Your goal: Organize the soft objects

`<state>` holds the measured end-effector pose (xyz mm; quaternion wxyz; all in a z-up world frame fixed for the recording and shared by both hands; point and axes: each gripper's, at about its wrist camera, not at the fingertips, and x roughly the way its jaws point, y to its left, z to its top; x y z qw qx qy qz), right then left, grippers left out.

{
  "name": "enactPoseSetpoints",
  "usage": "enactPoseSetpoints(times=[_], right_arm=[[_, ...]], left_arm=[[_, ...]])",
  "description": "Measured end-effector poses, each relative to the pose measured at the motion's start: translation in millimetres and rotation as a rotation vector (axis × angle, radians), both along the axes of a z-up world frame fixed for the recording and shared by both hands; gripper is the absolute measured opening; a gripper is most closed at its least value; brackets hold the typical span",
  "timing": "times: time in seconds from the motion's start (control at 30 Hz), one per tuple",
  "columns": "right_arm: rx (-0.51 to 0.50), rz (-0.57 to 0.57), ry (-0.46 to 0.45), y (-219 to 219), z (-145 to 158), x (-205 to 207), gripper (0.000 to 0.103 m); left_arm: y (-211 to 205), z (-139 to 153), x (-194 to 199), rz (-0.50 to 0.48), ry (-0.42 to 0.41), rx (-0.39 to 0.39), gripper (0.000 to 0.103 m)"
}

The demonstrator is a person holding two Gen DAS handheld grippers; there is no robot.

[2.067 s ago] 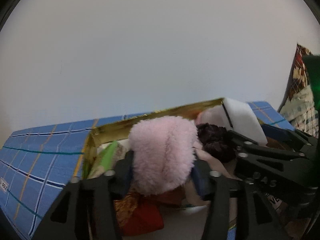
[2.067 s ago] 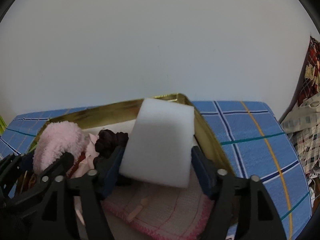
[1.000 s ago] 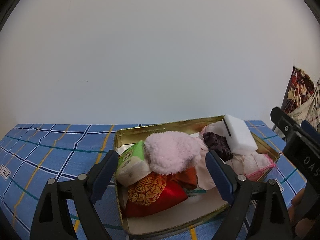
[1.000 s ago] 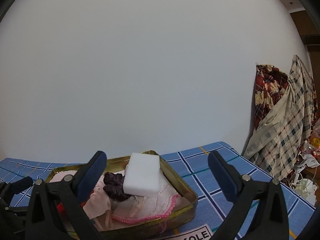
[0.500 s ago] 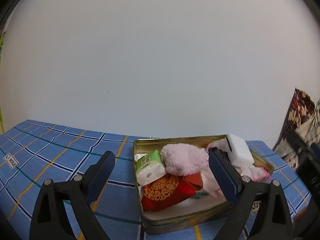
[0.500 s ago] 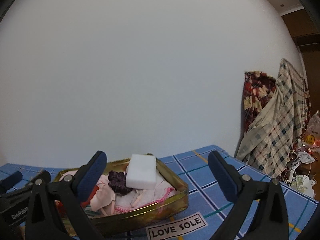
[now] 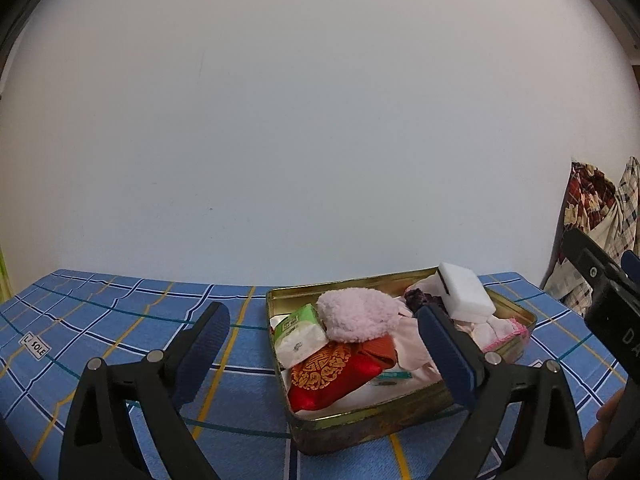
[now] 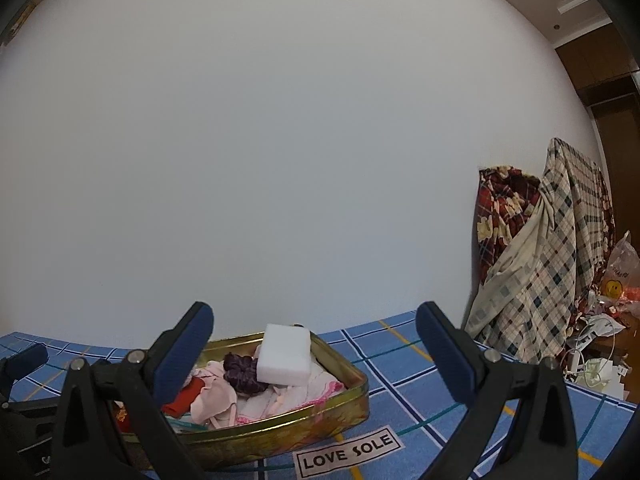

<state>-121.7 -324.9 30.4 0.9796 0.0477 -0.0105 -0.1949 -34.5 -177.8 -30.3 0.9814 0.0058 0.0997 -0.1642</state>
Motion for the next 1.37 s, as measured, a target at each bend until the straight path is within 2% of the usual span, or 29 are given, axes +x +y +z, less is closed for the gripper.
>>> enactPoseSetpoints(times=[0.47, 0.7, 0.73, 0.97, 1.37], right_arm=[[-0.081, -0.017, -0.05, 20, 3, -20, 0.103], [-0.058, -0.021, -0.04, 15, 2, -19, 0.103], [-0.054, -0.022, -0.037, 14, 2, -19, 0.103], [-0.055, -0.021, -0.036, 13, 2, -19, 0.103], [-0.052, -0.024, -0.029, 11, 1, -19, 0.103]], left_arm=[[-4, -3, -4, 0.026, 0.016, 0.026, 0.097], [-3, -2, -8, 0.051, -0.004, 0.025, 0.099], [-3, -1, -9, 0.042, -0.007, 0.018, 0.102], [-1, -1, -10, -0.007, 0.004, -0.009, 0.102], [-6, -3, -6, -0.011, 0.029, 0.025, 0.102]])
